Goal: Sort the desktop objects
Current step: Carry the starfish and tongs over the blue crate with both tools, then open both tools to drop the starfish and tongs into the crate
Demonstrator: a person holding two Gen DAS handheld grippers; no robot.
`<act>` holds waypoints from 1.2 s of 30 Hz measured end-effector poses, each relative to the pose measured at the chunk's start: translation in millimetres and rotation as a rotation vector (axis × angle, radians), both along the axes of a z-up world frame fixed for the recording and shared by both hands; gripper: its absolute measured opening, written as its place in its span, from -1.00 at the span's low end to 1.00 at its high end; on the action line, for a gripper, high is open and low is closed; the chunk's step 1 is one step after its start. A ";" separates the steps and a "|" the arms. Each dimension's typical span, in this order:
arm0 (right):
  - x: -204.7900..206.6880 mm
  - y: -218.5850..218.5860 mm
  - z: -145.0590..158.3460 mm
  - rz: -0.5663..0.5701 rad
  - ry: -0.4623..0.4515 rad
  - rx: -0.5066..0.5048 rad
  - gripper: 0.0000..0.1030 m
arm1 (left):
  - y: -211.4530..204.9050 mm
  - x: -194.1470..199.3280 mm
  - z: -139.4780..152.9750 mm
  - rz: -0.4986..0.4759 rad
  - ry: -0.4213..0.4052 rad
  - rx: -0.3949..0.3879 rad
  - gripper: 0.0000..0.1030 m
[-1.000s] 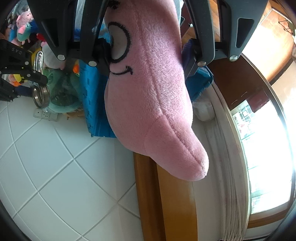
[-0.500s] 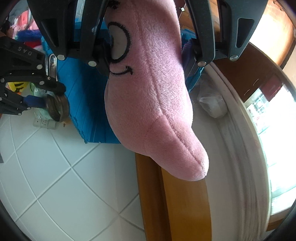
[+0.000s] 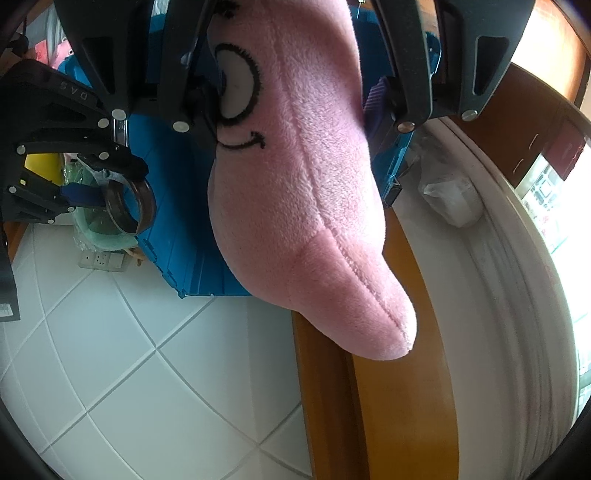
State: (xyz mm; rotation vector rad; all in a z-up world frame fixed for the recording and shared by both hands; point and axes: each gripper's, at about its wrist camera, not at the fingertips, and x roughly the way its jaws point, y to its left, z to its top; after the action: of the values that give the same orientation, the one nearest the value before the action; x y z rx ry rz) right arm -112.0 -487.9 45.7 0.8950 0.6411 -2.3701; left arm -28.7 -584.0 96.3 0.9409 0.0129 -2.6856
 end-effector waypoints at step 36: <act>2.4 3.8 -11.0 -0.020 0.015 0.013 0.74 | -2.0 5.0 -12.4 0.009 -0.022 0.014 1.00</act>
State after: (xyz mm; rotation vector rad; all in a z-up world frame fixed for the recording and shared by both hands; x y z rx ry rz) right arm -109.5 -484.0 34.7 0.8945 0.6574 -2.3946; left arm -23.7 -586.0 83.9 0.9724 0.0306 -2.6701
